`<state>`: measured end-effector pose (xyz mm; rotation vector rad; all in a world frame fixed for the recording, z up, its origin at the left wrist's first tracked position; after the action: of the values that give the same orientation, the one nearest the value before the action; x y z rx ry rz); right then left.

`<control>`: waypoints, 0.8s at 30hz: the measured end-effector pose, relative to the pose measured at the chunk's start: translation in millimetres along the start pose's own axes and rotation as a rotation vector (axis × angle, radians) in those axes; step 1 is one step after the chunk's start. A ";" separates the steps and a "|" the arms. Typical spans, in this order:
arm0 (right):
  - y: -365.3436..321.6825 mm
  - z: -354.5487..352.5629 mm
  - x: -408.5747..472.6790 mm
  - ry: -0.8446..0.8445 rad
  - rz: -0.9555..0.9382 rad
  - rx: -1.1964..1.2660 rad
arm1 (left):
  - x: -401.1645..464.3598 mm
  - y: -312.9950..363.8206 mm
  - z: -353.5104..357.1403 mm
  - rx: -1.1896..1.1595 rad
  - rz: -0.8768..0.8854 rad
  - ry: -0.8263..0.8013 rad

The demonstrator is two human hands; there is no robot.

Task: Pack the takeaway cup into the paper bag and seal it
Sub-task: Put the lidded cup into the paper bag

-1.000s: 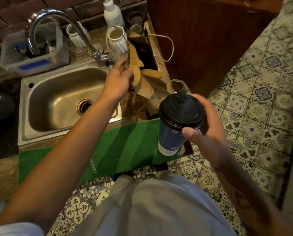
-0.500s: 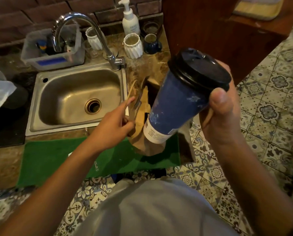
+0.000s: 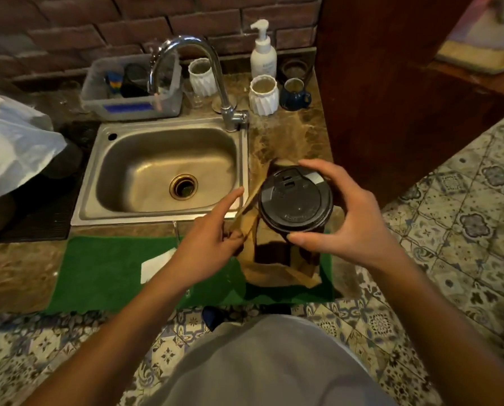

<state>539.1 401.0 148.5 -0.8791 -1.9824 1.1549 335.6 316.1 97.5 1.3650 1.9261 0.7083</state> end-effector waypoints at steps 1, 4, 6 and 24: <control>1.0 1.5 -1.3 -0.041 0.011 -0.022 | -0.1 -3.0 -3.3 0.016 -0.016 0.028; 2.5 3.5 -5.2 -0.145 0.058 -0.049 | -1.9 -7.3 -11.9 0.048 -0.034 0.075; 1.0 5.7 -5.6 -0.211 0.058 -0.095 | -0.8 -12.3 -17.9 0.028 -0.058 0.091; 19.6 33.5 43.1 -0.608 -0.033 -0.763 | 14.5 -27.5 -38.6 -0.042 -0.167 0.111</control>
<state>492.6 428.5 127.2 -0.9022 -3.0254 0.6639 286.1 319.3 98.4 1.1456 2.0721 0.7513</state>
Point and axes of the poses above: each hand's wrist, its own x-axis towards the middle knuckle, its own z-axis out of the palm, y = z × x, the point moved 7 cm from there along x, towards the middle knuckle, and after that the axes turned 6 degrees about y, right-handed, at the moved point
